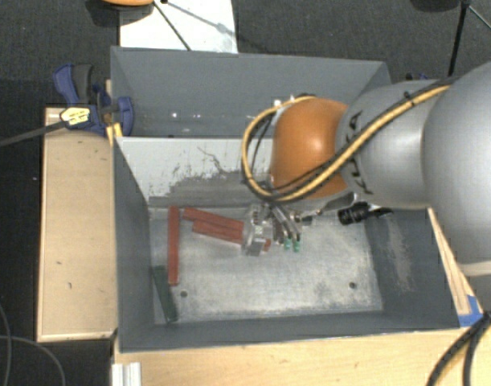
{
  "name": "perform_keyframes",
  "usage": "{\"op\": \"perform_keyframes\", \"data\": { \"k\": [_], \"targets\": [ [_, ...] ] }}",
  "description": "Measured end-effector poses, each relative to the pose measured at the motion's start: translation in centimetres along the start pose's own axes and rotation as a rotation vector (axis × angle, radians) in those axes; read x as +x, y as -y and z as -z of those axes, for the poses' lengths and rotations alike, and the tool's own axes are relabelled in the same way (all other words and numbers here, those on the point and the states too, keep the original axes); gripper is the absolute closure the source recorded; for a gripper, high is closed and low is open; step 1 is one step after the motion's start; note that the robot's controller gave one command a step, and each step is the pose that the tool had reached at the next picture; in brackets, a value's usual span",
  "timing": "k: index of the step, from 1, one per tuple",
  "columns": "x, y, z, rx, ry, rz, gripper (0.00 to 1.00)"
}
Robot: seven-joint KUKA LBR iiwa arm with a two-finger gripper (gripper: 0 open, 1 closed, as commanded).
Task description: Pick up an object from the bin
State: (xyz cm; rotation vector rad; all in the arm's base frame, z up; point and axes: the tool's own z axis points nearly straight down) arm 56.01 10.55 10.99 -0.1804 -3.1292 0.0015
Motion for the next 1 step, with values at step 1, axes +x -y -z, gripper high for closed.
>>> {"op": "perform_keyframes", "data": {
  "k": [1],
  "targets": [
    [0.09,-0.79,0.21,-0.003,0.008,0.009,0.0]
  ]
}}
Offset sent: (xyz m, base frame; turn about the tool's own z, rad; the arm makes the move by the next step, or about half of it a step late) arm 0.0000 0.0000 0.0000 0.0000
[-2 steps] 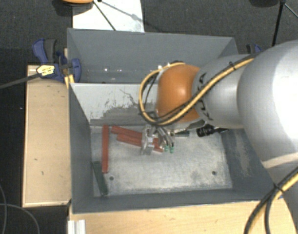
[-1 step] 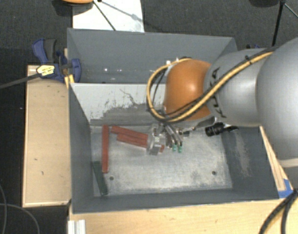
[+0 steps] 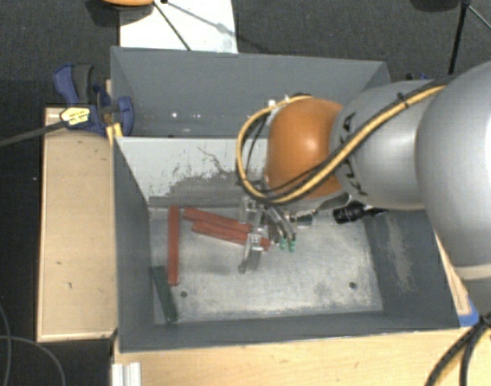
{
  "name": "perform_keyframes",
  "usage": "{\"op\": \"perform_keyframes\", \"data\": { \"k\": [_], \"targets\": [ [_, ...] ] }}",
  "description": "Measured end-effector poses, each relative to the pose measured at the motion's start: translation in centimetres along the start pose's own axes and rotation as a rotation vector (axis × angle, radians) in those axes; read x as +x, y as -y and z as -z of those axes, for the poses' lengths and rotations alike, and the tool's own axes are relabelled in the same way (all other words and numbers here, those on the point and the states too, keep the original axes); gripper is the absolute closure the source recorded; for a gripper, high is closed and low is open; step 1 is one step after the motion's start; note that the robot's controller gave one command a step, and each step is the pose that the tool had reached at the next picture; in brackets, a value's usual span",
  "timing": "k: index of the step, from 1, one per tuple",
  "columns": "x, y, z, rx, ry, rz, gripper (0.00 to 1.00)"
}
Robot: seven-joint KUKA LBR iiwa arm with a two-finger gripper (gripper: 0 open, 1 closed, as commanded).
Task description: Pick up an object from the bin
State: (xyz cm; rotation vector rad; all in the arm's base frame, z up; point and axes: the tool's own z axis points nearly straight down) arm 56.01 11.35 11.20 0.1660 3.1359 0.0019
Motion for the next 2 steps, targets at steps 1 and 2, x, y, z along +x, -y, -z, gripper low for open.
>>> {"op": "perform_keyframes", "data": {
  "k": [1,2],
  "targets": [
    [0.1,-0.4,-2.1,0.0,0.0,0.001,0.0],
    [-3.3,-0.3,-4.1,0.0,0.002,-0.072,1.0]
  ]
}}
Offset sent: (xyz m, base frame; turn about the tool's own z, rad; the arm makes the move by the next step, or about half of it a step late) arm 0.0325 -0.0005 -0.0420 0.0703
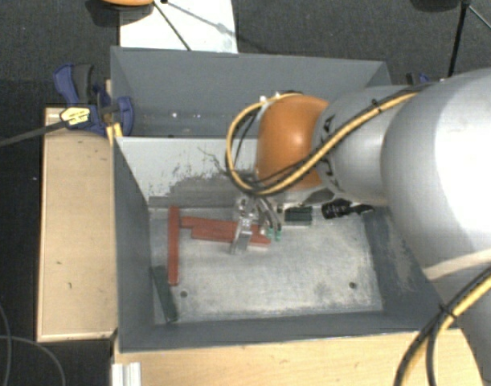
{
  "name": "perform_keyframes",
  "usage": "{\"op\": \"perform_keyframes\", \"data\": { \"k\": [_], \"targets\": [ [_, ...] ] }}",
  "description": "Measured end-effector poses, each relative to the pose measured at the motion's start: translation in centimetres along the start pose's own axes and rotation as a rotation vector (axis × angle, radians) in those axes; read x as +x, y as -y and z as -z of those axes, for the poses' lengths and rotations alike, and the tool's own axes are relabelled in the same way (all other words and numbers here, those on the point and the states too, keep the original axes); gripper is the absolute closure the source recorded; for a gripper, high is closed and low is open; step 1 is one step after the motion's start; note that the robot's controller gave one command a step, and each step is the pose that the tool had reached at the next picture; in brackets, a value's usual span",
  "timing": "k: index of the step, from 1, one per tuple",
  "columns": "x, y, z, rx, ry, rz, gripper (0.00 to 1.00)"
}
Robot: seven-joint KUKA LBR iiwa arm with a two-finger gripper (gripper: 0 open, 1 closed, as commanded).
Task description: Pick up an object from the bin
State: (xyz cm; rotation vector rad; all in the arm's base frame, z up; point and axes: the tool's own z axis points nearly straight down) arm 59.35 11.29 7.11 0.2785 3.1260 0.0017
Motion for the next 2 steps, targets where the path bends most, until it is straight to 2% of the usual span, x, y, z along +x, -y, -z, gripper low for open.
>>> {"op": "perform_keyframes", "data": {
  "k": [1,2],
  "targets": [
    [0.0,0.0,0.0,0.0,0.0,0.0,1.0],
    [4.5,0.4,14.4,0.0,-0.001,-0.018,1.0]
  ]
}}
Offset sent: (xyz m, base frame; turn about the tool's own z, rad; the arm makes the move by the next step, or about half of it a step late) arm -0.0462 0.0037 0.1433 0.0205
